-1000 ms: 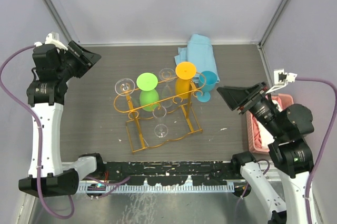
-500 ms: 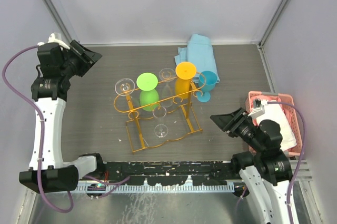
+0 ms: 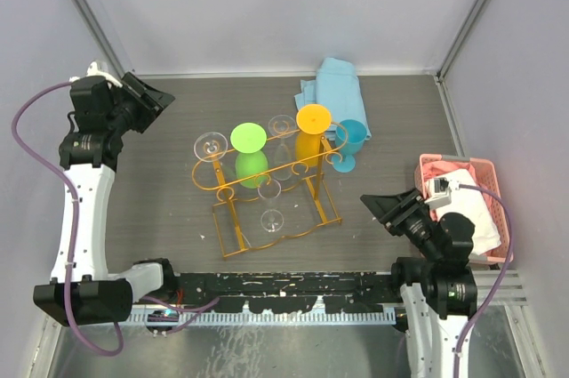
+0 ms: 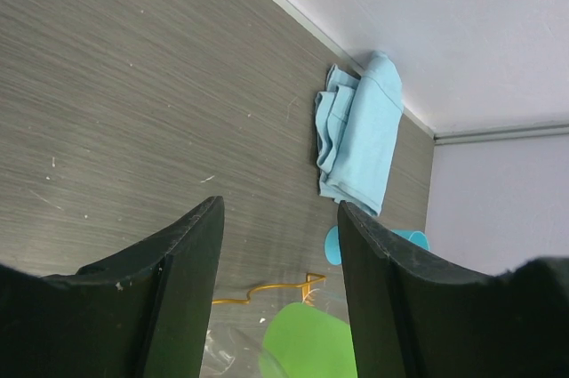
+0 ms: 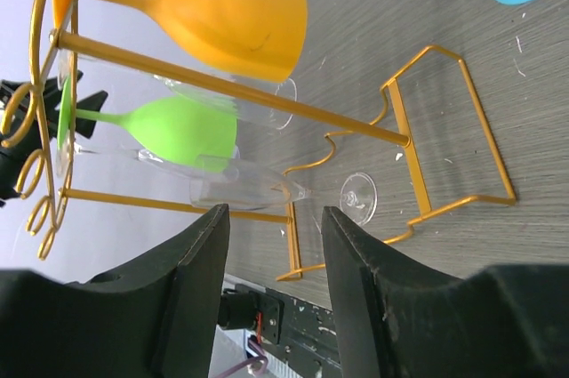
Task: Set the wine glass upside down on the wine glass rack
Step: Pick up the wine glass at the center of the board.
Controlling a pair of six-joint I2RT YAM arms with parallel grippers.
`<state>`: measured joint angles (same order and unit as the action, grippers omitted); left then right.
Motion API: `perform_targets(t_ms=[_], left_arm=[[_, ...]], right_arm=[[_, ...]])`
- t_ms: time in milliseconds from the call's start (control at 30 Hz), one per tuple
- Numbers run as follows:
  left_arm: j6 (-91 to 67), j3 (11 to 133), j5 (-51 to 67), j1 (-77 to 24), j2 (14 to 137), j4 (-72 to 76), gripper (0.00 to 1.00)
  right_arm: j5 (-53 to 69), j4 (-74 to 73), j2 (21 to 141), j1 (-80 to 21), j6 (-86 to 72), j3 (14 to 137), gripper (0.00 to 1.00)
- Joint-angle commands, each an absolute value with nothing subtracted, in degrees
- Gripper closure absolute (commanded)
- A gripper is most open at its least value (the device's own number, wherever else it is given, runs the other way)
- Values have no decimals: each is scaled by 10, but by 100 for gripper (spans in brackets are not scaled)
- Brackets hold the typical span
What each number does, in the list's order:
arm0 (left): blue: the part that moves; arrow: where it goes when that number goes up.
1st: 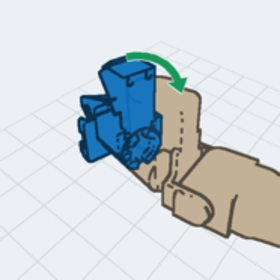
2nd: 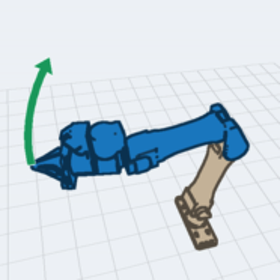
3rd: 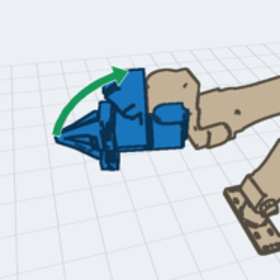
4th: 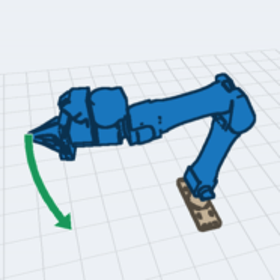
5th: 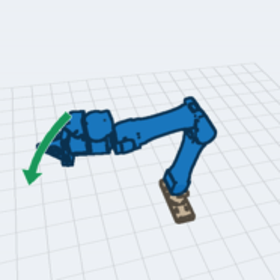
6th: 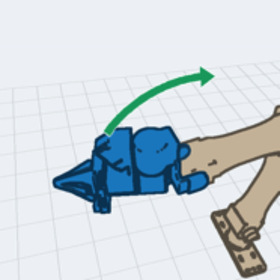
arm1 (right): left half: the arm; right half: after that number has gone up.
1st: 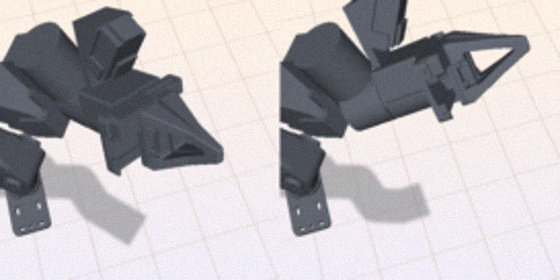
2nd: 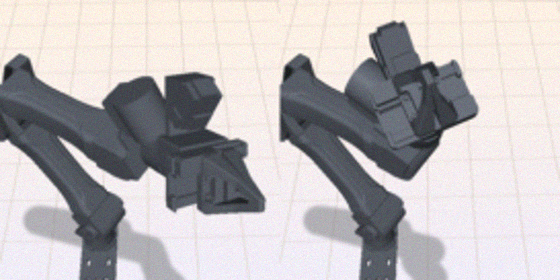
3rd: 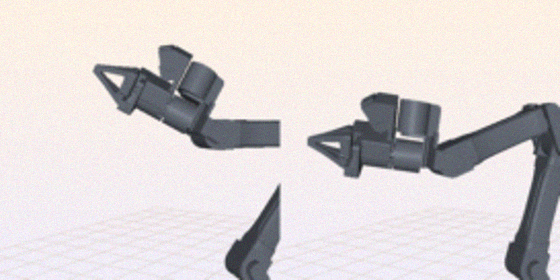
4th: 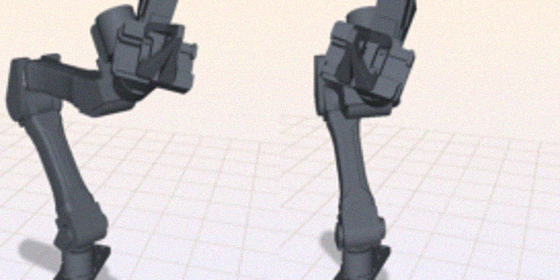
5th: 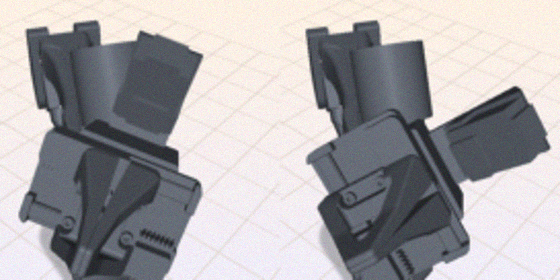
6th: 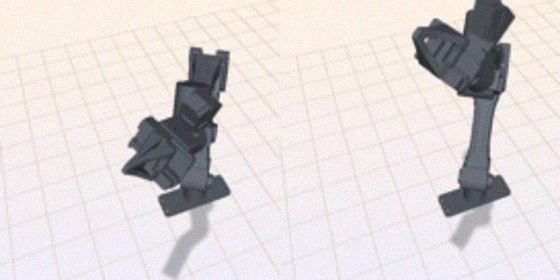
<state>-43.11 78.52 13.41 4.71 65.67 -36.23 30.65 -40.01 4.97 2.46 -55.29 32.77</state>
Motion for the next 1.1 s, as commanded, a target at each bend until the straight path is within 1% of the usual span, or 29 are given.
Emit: perform_targets(t_ms=[0,233,500,767,933,1067], left_arm=[[-443,779,137,46,650,-314,45],[-449,775,140,46,648,-309,45],[-453,784,135,46,656,-310,44],[-483,778,140,43,677,-274,44],[-482,770,142,37,670,-268,44],[-483,751,142,31,658,-266,44]], right_arm=[[393,-394,65,93,-533,344,48],[408,-357,96,100,-545,330,48],[392,-319,153,99,-535,351,48],[385,-296,146,100,-545,348,48],[410,-320,125,100,-544,361,48],[436,-324,125,100,-551,348,48]])
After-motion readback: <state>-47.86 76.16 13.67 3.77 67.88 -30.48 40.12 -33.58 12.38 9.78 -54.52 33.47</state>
